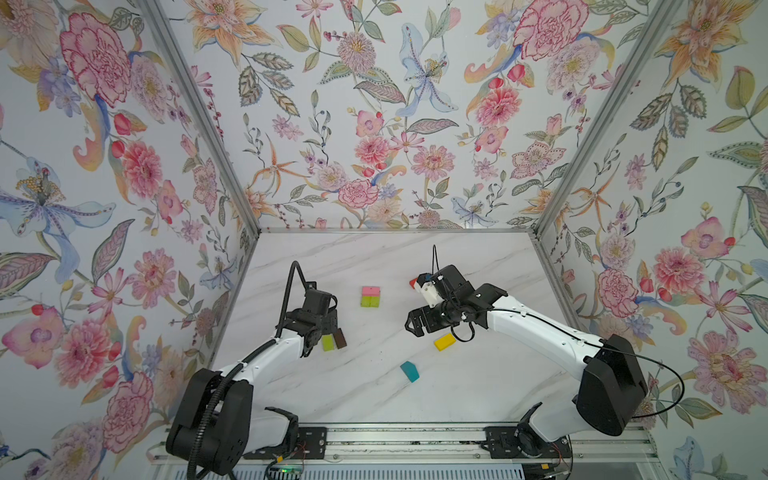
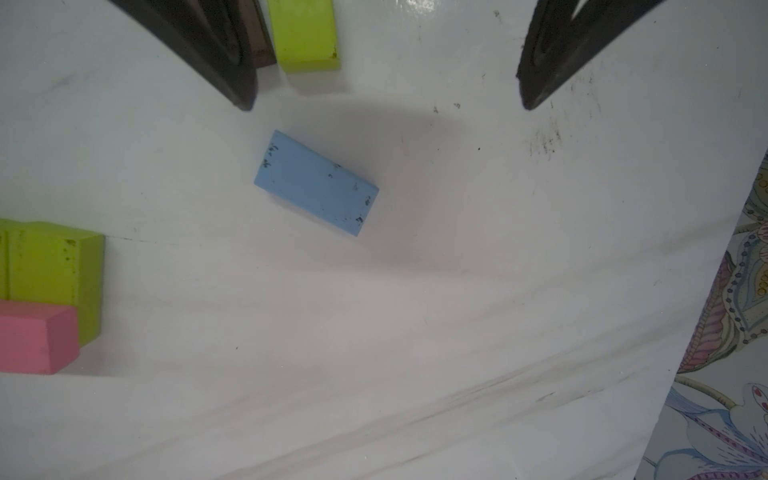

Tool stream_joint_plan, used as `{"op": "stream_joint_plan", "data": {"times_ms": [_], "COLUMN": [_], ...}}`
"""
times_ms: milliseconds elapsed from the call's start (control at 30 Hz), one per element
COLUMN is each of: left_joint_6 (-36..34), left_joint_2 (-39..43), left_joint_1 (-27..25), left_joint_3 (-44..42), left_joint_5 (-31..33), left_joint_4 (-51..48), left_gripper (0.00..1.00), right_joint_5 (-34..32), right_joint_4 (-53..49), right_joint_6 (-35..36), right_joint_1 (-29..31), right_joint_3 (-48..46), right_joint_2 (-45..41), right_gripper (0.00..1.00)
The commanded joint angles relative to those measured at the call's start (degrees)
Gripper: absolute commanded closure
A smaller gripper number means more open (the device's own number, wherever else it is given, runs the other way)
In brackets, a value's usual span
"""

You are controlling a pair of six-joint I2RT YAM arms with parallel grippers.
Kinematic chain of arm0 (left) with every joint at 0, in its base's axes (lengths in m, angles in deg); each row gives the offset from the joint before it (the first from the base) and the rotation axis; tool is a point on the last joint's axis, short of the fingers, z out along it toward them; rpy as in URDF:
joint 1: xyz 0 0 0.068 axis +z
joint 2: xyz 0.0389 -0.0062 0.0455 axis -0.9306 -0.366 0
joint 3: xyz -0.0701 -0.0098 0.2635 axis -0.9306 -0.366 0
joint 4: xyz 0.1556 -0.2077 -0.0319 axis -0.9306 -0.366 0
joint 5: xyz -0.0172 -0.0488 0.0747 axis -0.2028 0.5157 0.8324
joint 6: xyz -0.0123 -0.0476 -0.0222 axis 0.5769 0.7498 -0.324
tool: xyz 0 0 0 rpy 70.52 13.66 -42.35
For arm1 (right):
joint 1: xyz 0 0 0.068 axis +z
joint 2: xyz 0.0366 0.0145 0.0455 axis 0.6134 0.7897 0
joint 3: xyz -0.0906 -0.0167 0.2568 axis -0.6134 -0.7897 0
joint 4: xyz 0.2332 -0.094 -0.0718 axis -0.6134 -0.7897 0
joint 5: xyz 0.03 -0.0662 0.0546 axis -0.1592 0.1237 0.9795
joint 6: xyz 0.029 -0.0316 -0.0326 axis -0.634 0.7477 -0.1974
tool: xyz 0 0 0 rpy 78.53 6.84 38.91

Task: Build the wood block tower
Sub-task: 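Move the left gripper over the light blue block while the right arm withdraws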

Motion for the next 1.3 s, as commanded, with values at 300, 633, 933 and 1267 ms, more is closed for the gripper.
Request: {"op": "stream_joint_plan", "data": {"times_ms": [300,633,933,1267], "left_joint_6": [-0.3,-2.9,-6.6,-9.3], "left_joint_2": [-2.1,-8.1,-12.4,-18.5], "left_joint_1": [3.4,4.6,4.6,4.6], "left_joint_3": [-0.8,3.2,5.4,7.4], "left_joint_5": [-3.6,-4.8,-9.5,-12.4], "left_joint_4": [0.4,-0.5,1.3,3.4], "left_gripper": [0.01,0.01,0.01,0.01], "right_joint_5": [0.5,1.6,1.7,1.9], "right_joint_4": [0.7,1.3,1.3,1.3], "right_joint_6": [1.1,1.2,1.4,1.4], "right_joint_1": [-0.6,-1.5,-2.0,-2.4], "right_joint_3": [0.8,-0.1,-0.9,-0.7], "right_joint_2": [1.2,1.0,0.8,1.5], "right_gripper": [0.01,0.01,0.01,0.01]}}
